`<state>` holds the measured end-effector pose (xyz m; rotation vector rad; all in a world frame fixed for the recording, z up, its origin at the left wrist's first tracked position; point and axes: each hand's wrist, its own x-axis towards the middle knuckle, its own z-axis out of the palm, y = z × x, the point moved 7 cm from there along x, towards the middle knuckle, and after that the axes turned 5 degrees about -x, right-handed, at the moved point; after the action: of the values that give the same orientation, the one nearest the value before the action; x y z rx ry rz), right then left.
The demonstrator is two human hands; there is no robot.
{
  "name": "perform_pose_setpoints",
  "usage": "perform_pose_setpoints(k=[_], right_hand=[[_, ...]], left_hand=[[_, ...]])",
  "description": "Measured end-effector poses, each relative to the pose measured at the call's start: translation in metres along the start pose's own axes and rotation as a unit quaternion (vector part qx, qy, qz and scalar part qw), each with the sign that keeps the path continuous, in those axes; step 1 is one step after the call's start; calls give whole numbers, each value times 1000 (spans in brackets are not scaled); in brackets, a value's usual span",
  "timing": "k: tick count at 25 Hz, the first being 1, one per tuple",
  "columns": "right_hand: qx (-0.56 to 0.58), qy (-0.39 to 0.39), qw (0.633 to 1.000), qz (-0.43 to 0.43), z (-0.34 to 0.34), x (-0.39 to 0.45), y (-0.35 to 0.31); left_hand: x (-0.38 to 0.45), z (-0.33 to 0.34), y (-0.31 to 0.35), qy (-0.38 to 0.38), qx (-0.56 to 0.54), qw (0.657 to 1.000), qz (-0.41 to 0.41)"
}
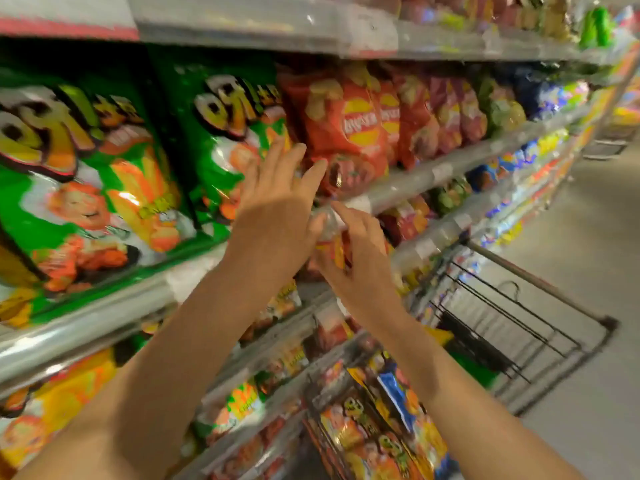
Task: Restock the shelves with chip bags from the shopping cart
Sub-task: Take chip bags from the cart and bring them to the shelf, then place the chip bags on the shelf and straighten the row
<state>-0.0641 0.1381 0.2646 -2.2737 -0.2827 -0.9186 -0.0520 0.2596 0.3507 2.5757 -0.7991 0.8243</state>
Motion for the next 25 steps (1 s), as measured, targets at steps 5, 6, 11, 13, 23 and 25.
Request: perform_pose_setpoints(k=[5, 6, 11, 13, 23, 25], right_hand=[[10, -123, 970, 209, 6, -159, 100], [-9, -161, 952, 261, 8, -194, 125], [-24, -270, 853, 446, 12, -304, 237], [-17, -292, 819, 495, 18, -328, 285], [-48, 31, 534, 843, 1, -402, 558], [-65, 63, 472, 877, -10, -412, 586]], left_hand=[[-42, 97, 58, -104, -145, 980, 84], [-49, 122, 63, -142, -165, 973, 82], [-69, 269, 81, -293, -245, 924, 21], [-79, 342, 84, -361, -243, 900, -27], [-141, 649, 94, -559, -190, 765, -259], [-153, 679, 96, -577, -209, 723, -318]])
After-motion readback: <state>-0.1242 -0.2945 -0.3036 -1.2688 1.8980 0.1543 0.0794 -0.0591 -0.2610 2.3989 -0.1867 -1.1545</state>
